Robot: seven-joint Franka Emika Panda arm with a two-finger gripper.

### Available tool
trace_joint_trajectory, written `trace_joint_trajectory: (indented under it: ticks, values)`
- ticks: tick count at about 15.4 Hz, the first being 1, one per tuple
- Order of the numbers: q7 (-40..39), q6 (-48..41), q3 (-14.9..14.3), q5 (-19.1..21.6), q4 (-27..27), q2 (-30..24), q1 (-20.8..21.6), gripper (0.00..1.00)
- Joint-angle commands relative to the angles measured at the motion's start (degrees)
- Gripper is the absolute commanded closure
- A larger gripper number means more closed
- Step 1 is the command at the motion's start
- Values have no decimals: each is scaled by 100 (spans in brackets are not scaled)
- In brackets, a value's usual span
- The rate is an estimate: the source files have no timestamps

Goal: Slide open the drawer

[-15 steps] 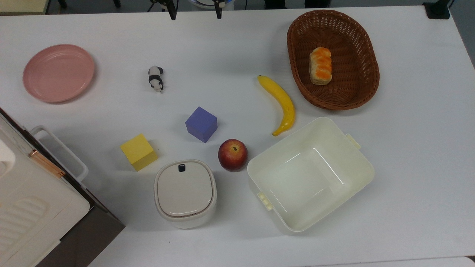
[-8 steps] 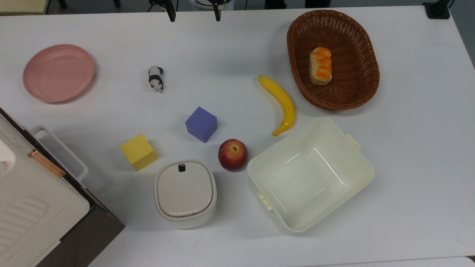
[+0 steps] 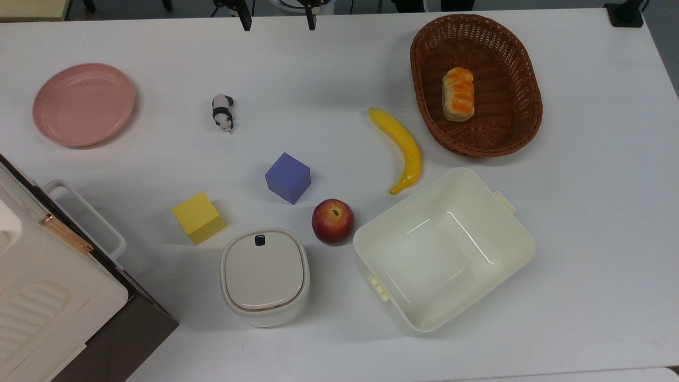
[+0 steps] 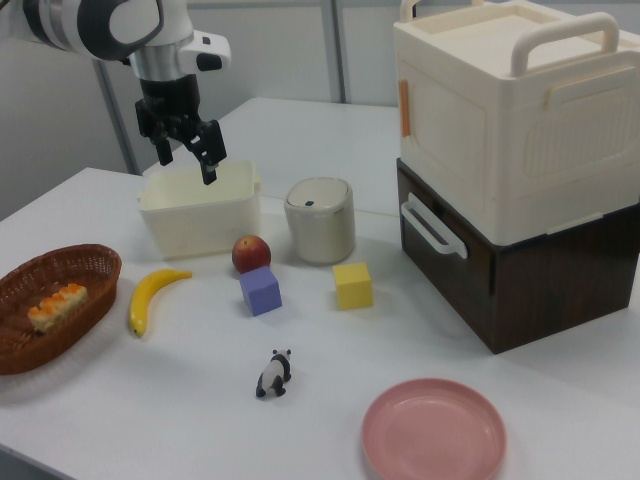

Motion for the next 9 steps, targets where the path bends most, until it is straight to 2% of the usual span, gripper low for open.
trace_joint_trajectory:
  ticks: [1,3,5,7,9]
  values:
    - [115,-41,-20,-53,-32,-36,60,0]
    - [-25,-32,-20,-97,-32,-27,60,0]
    - [-584,-32,-29,-124,-23,-27,42,0]
    - [-2128,-6,-55,-535,-23,-9,7,0]
    - [-3359,361,-99,-686,-32,69,-89,0]
